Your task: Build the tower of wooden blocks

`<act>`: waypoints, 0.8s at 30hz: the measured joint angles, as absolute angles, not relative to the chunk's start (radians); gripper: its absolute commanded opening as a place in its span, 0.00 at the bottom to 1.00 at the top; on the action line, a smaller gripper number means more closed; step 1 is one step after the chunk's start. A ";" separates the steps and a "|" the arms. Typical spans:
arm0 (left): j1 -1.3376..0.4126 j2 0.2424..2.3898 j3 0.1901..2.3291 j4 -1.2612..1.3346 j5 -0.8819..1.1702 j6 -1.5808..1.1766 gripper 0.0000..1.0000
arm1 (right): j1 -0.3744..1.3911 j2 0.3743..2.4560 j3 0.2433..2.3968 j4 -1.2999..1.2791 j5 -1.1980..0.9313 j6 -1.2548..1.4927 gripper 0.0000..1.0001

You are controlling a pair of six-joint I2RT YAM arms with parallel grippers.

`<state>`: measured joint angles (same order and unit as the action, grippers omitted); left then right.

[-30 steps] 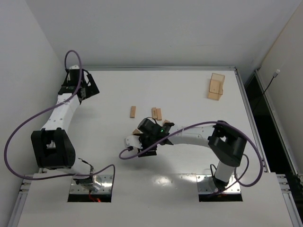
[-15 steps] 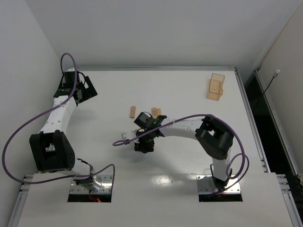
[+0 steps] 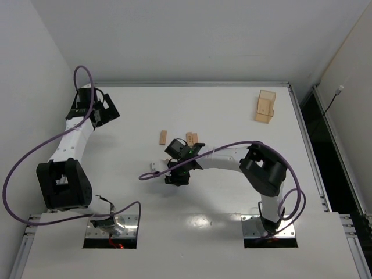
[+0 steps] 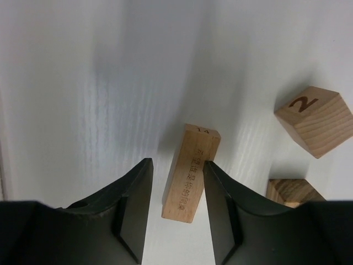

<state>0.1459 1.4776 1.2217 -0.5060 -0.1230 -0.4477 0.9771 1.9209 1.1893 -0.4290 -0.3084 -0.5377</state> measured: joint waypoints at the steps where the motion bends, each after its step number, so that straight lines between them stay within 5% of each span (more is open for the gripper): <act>1: 0.146 1.480 1.222 -0.506 -0.122 -0.450 0.99 | 0.978 1.921 1.189 -0.423 -0.296 -0.533 0.37; 7: 0.146 1.493 1.222 -0.498 -0.119 -0.453 0.99 | 0.982 1.939 1.188 -0.394 -0.226 -0.521 0.34; 11: 0.146 1.496 1.222 -0.487 -0.118 -0.453 0.99 | 0.978 1.954 1.184 -0.389 -0.208 -0.513 0.41; 14: 0.146 1.506 1.221 -0.479 -0.115 -0.455 0.99 | 0.978 1.953 1.182 -0.382 -0.206 -0.510 0.24; 15: 0.146 1.509 1.220 -0.477 -0.115 -0.457 0.99 | 0.978 1.951 1.179 -0.382 -0.208 -0.508 0.12; 18: 0.146 1.512 1.218 -0.477 -0.110 -0.458 0.99 | 0.979 1.947 1.173 -0.375 -0.205 -0.504 0.06; 22: 0.146 1.512 1.218 -0.476 -0.101 -0.458 0.99 | 0.979 1.947 1.172 -0.375 -0.205 -0.504 0.20; 24: 0.146 1.512 1.218 -0.476 -0.099 -0.458 0.99 | 0.979 1.946 1.171 -0.375 -0.207 -0.503 0.16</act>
<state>0.1459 1.5120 1.2179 -0.4763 -0.0986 -0.4576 0.9787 1.9461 1.1713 -0.3752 -0.2066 -0.5030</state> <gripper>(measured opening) 0.992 0.199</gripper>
